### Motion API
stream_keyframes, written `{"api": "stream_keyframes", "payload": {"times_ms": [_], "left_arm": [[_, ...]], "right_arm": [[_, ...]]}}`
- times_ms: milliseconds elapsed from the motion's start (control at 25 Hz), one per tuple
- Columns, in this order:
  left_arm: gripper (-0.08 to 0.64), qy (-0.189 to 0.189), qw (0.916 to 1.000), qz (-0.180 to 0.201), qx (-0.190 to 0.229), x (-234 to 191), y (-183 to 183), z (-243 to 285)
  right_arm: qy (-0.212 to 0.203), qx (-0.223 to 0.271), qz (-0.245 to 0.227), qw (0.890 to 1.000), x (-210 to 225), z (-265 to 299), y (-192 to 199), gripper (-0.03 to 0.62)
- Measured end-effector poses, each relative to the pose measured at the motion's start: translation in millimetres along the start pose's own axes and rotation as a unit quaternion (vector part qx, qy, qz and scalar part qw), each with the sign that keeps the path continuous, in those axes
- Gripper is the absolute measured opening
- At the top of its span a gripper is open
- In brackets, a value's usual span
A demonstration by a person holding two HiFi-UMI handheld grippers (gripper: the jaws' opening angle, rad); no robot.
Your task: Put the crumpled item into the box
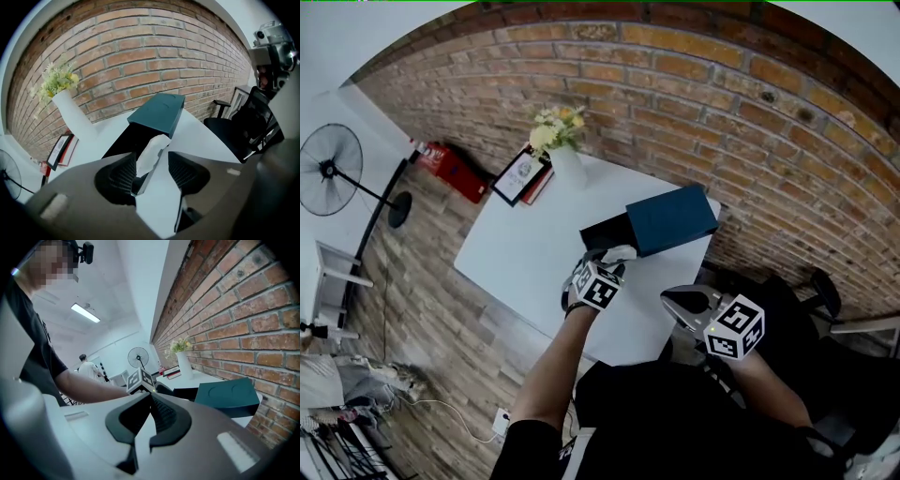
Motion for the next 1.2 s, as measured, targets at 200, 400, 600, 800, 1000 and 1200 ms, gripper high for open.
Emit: {"api": "stream_keyframes", "payload": {"times_ms": [200,400,600,800,1000,1200], "left_arm": [[0.218,0.009,0.9988,0.033,-0.033,-4.3,3.4,21.0],[0.141,0.012,0.9969,0.050,-0.060,-18.3,6.1,29.6],[0.114,0.012,0.9974,0.042,-0.058,-45.7,3.4,31.3],[0.101,0.020,0.9967,0.051,-0.059,-68.6,0.2,45.0],[0.074,0.055,0.9961,0.047,-0.051,-82.7,-10.4,52.8],[0.063,0.144,0.9879,0.042,-0.039,-74.9,-28.3,34.6]], "right_arm": [[0.026,0.003,0.017,1.000,12.2,-9.8,1.9,0.000],[0.045,0.006,0.032,0.998,18.2,-9.2,2.6,0.000],[0.059,0.006,0.045,0.997,20.2,0.6,3.6,0.000],[0.076,0.001,0.053,0.996,19.5,12.9,3.0,0.000],[0.100,0.002,0.068,0.993,18.8,17.4,4.1,0.000],[0.109,0.002,0.076,0.991,21.9,18.0,5.4,0.000]]}}
Point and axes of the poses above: the fingertips, and each gripper's own axes: z forward along the fingers, x to its right, y out of its underside, the point moved 8 cm from there along -z, backward along the fingers, and after that the axes turned 9 degrees about y, right-handed, at the moved point
